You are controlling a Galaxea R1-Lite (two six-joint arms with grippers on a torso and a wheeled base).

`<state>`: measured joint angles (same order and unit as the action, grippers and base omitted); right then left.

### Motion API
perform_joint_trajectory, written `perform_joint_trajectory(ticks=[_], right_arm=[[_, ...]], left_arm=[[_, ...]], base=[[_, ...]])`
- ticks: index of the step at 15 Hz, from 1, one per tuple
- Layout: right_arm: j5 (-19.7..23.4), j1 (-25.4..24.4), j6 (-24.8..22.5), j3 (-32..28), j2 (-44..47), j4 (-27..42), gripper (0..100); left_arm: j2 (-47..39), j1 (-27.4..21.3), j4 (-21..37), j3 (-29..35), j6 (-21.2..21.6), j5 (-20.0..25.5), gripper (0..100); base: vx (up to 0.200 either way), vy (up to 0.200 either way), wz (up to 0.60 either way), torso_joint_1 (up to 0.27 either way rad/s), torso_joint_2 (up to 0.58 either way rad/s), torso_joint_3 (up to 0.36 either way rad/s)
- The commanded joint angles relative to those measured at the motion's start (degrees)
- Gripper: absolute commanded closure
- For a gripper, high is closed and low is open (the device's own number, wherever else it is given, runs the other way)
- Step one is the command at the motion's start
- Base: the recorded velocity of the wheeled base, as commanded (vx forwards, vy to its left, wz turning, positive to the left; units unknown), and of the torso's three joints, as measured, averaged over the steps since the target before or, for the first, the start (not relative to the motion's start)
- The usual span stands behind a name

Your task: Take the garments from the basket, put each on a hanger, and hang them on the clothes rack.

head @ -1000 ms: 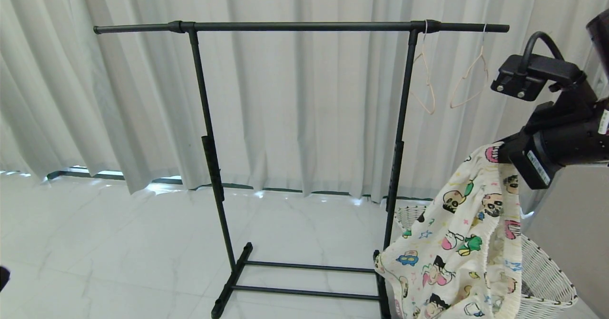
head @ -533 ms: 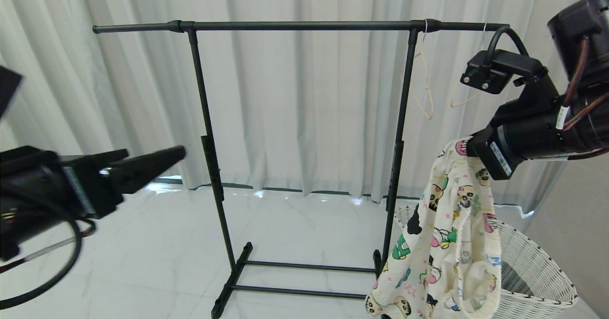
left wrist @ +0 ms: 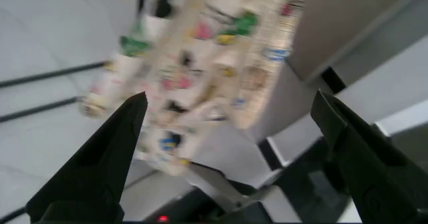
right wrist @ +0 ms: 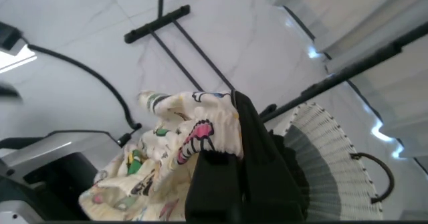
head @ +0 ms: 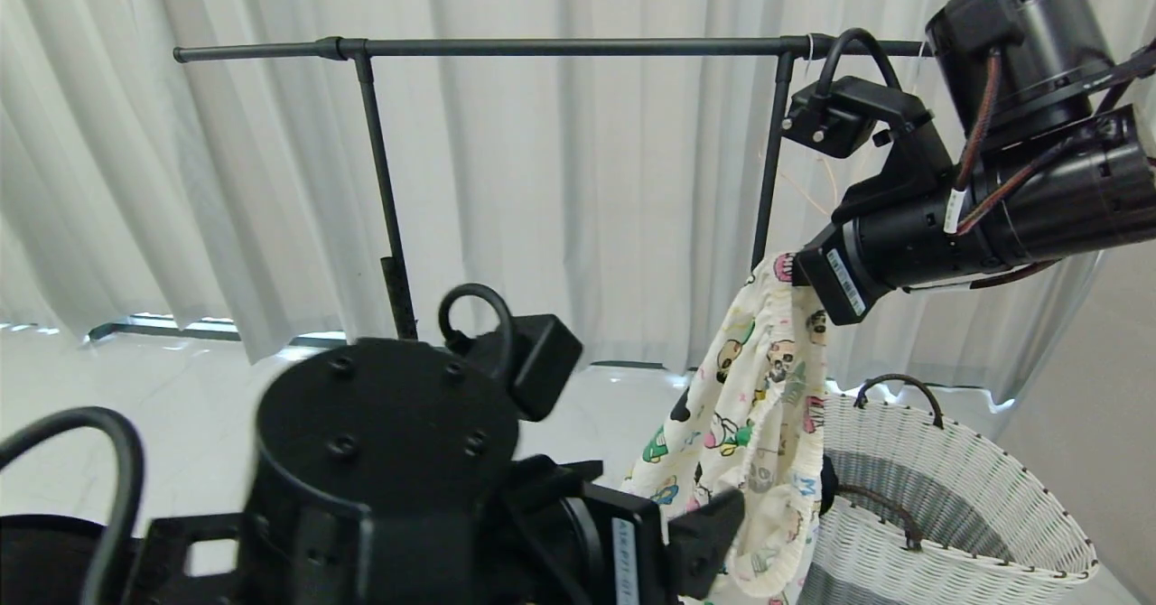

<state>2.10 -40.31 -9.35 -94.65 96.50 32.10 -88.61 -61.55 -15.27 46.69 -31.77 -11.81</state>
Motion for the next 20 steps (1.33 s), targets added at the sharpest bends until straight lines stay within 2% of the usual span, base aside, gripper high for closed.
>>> perform_joint_trajectory(ticks=[1, 8, 11, 13, 16, 20], right_arm=[[0.0, -1.3, 0.5, -0.2, 0.8, 0.0, 100], [0.0, -2.8, 0.6, -0.3, 1.0, 0.0, 100], [-0.1, -2.8, 0.6, -0.4, 0.9, 0.0, 100], [-0.1, -2.6, 0.6, -0.8, 1.0, -0.1, 100], [-0.1, -2.6, 0.6, -1.2, 1.3, -0.1, 100], [-0.1, -4.5, 1.7, -1.2, 0.8, -0.1, 100]], left_arm=[[-6.6, -3.5, 0.0, 2.5, -1.2, -0.5, 0], [-14.0, 1.9, -0.4, 5.0, -1.5, -0.3, 0], [-15.5, -0.7, -0.5, 8.9, -8.6, 1.3, 0], [-14.3, -3.0, -0.4, 7.5, -8.6, 2.5, 0], [-11.9, -3.8, -0.4, 3.9, -7.6, 2.4, 0], [-15.2, 1.4, -0.5, 7.7, -8.5, 2.4, 0]], base=[[0.0, 0.0, 0.0, 0.0, 0.0, 0.0], [0.0, 0.0, 0.0, 0.0, 0.0, 0.0], [0.0, 0.0, 0.0, 0.0, 0.0, 0.0], [0.0, 0.0, 0.0, 0.0, 0.0, 0.0], [0.0, 0.0, 0.0, 0.0, 0.0, 0.0], [0.0, 0.0, 0.0, 0.0, 0.0, 0.0]])
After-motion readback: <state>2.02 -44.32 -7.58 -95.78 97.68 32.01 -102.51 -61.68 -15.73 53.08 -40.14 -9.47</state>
